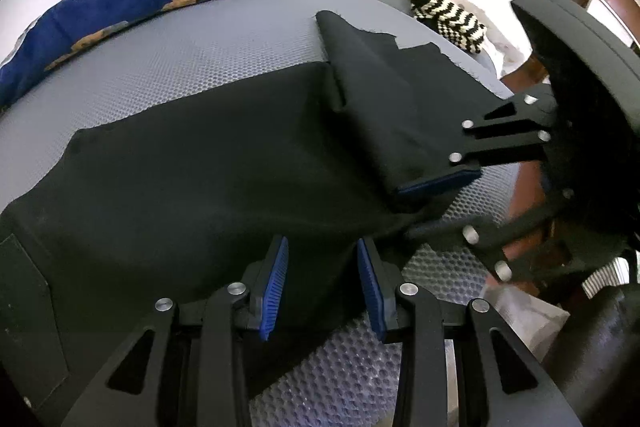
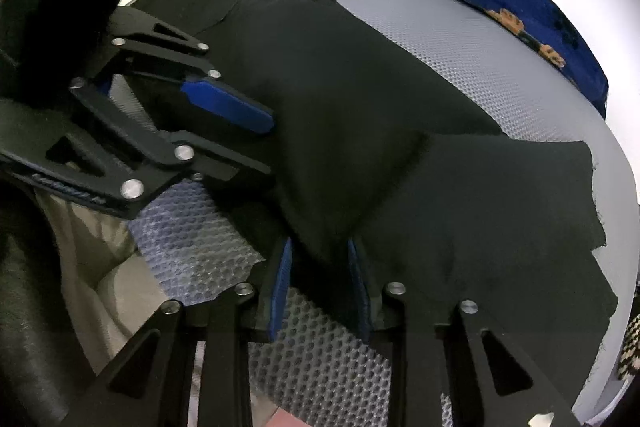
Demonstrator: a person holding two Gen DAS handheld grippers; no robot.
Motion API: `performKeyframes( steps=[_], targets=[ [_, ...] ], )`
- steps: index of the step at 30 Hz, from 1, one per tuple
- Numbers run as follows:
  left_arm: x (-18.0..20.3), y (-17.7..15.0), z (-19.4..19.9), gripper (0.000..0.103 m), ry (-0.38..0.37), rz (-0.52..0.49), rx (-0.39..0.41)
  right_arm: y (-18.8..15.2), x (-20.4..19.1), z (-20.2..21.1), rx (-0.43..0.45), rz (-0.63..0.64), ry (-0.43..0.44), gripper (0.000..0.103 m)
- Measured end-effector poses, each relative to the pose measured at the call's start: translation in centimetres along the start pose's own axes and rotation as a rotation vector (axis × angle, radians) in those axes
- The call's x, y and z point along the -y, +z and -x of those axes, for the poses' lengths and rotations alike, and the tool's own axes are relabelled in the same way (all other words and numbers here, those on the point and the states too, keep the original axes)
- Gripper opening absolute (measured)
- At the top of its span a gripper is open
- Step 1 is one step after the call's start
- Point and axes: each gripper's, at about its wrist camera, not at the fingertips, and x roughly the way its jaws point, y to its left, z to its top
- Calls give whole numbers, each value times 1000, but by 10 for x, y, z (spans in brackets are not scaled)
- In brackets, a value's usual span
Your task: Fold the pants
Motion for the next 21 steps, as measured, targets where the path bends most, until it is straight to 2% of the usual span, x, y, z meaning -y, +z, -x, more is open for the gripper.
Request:
performKeyframes(
  steps=[2, 6, 11, 14, 15, 16, 17, 19, 21],
  targets=[
    [2, -2, 3, 37, -14, -9, -3, 3, 7, 2, 8, -38, 36, 9],
    [17, -5, 11, 37, -43, -76, 4, 9, 11, 6, 20, -73, 56, 6],
    [30, -2, -3, 36, -11, -126, -21, 9, 12, 11, 33, -89, 75, 6],
    [33, 4, -16, 24, 18, -145, -33, 6, 15, 8, 24, -114, 100, 7],
    [34, 5, -18, 21, 16, -146, -33, 6, 17, 7, 19, -123, 112, 9],
    [33, 7, -19, 13, 11, -144, -29, 5, 19, 7, 13, -138, 124, 11],
    [32, 9, -19, 11, 7, -134, -25, 3, 23, 9, 17, -157, 132, 18],
    [29, 10, -20, 9, 3, -118, -20, -1, 38, 20, 62, -217, 139, 30],
    [26, 10, -20, 8, -4, -102, -20, -8, 62, 28, 95, -301, 135, 33]
  ],
)
